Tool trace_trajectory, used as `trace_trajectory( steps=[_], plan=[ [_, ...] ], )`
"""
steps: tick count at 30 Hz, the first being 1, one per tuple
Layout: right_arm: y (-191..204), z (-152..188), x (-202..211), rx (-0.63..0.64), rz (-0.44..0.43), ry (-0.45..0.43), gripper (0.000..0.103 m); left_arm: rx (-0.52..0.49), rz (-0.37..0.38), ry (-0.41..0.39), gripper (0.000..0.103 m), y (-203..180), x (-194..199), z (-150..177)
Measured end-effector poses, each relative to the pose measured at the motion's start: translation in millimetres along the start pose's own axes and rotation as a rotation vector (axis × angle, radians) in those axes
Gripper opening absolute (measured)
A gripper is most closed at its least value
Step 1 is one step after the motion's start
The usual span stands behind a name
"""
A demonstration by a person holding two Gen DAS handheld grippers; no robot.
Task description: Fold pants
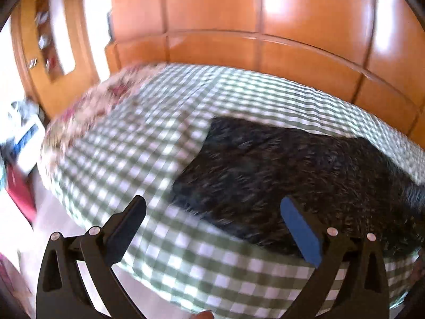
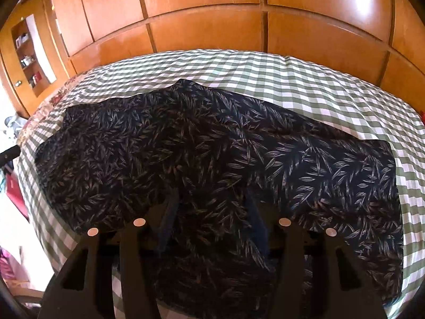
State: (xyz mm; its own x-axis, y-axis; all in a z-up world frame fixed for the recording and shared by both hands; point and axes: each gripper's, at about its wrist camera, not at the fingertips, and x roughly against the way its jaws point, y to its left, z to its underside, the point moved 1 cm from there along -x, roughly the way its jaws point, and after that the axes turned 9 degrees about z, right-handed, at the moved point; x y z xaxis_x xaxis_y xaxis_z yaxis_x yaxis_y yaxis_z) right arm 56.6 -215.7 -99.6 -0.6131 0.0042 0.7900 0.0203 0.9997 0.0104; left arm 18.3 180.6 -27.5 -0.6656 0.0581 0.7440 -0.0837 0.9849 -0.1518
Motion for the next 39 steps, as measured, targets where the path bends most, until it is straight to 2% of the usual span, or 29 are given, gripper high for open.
trace_trajectory(
  steps=[3,5,8,11,14,16,18,21,24,26,28,29,30,32,35,36,39],
  plan=[
    [-2.3,1.5,-2.0,-0.017,-0.010,-0.004,0.054,0.198,0.148,0.052,0.101,39.8,-5.2,5.6],
    [-3.8,3.1,-2.0,-0.023,-0.015,-0.009,0.054,0.324,0.243,0.057,0.101,62.3,-7.4,12.8],
    [-3.5,4.8,-1.7,-0.022,-0.015,-0.019,0.054,0.436,0.292,0.075,0.101,85.5,-17.0,22.2],
    [-3.6,5.8,-1.3,-0.022,-0.017,-0.025,0.054,0.520,0.381,0.096,0.101,92.8,-29.9,28.1],
    [-3.9,6.2,-1.0,-0.021,-0.017,-0.027,0.054,0.572,0.409,0.073,0.101,91.7,-40.6,26.6],
    [-3.4,6.9,-0.5,-0.023,-0.016,-0.030,0.054,0.604,0.430,0.089,0.101,89.6,-54.1,24.3],
    [-3.7,6.9,-0.5,-0.023,-0.017,-0.032,0.054,0.625,0.427,0.123,0.101,89.8,-69.8,21.0],
    [-3.2,7.5,0.0,-0.021,-0.016,-0.040,0.054,0.660,0.411,0.116,0.100,87.1,-80.3,17.2],
    [-3.8,7.9,-0.4,-0.026,-0.019,-0.045,0.055,0.659,0.402,0.112,0.083,80.8,-86.1,9.7],
    [-3.6,8.3,-0.4,-0.027,-0.020,-0.048,0.055,0.663,0.387,0.120,0.079,77.3,-90.8,6.6],
    [-3.8,9.0,-0.3,-0.027,-0.022,-0.053,0.055,0.646,0.374,0.124,0.067,72.9,-94.5,1.2],
    [-4.1,9.3,-0.3,-0.027,-0.023,-0.055,0.055,0.633,0.367,0.129,0.056,69.8,-96.6,-3.2],
    [-3.9,9.5,0.0,-0.028,-0.023,-0.056,0.055,0.626,0.370,0.131,0.039,64.8,-100.3,-5.3],
    [-3.3,10.1,0.9,-0.031,-0.022,-0.058,0.055,0.624,0.378,0.152,0.022,60.5,-110.7,-8.1],
    [-4.2,9.8,3.0,-0.031,-0.024,-0.049,0.055,0.585,0.349,0.104,0.017,47.2,-110.6,-13.5],
    [-5.2,8.7,4.8,-0.032,-0.026,-0.041,0.055,0.527,0.349,0.057,0.017,35.5,-102.3,-19.5],
    [-14.4,1.3,19.8,-0.075,-0.045,-0.048,0.055,0.344,0.354,-0.019,0.016,-1.0,-82.5,-34.0]
  ],
)
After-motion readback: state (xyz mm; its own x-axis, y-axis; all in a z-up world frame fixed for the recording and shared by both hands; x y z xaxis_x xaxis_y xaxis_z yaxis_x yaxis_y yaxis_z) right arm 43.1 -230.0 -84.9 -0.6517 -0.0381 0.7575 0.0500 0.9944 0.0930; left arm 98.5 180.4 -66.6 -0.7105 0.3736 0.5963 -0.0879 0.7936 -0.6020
